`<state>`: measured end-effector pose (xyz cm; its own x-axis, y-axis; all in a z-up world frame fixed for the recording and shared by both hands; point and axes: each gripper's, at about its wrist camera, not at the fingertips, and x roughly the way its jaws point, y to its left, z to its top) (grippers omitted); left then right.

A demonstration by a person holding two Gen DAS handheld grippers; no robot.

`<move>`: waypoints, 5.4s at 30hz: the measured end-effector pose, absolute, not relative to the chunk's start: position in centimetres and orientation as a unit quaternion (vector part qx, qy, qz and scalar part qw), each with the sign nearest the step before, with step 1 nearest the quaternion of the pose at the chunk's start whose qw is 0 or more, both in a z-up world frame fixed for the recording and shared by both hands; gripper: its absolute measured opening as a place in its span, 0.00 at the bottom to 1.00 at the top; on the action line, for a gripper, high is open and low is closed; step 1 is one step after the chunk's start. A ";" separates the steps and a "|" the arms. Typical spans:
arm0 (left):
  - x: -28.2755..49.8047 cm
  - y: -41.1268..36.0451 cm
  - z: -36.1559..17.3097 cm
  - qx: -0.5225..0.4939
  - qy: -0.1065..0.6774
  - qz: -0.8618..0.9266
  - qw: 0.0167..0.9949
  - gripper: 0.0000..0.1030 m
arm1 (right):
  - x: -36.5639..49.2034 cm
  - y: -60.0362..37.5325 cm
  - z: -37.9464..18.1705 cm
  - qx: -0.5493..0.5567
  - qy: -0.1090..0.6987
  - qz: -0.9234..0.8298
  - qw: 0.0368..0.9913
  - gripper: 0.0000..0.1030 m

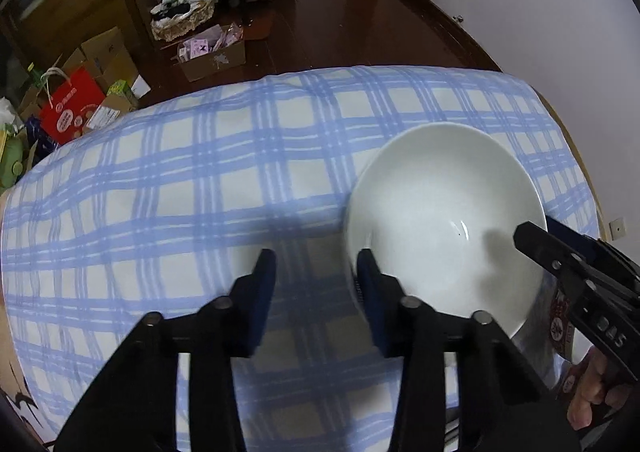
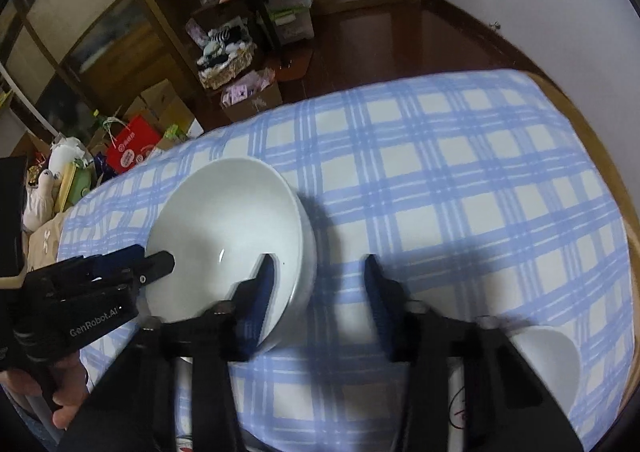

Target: Organize plates and bowls

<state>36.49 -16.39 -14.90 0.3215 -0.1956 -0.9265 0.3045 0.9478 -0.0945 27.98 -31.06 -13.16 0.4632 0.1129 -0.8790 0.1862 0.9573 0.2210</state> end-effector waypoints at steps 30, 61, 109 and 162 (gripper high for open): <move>30.8 -11.9 -10.4 0.034 0.561 -0.140 0.815 0.08 | 23.5 -25.0 -10.2 0.120 0.520 0.013 0.845 0.12; 20.4 1.1 -6.3 -0.021 0.545 -0.057 0.836 0.08 | 16.2 -12.8 -6.9 0.083 0.521 0.083 0.845 0.13; 21.1 3.5 -14.1 -0.007 0.604 -0.061 0.795 0.09 | 15.7 -8.3 -14.2 0.040 0.560 0.028 0.827 0.13; 17.7 3.2 -9.0 -0.005 0.526 -0.103 0.844 0.18 | 12.4 -14.5 -8.1 0.087 0.508 0.016 0.857 0.17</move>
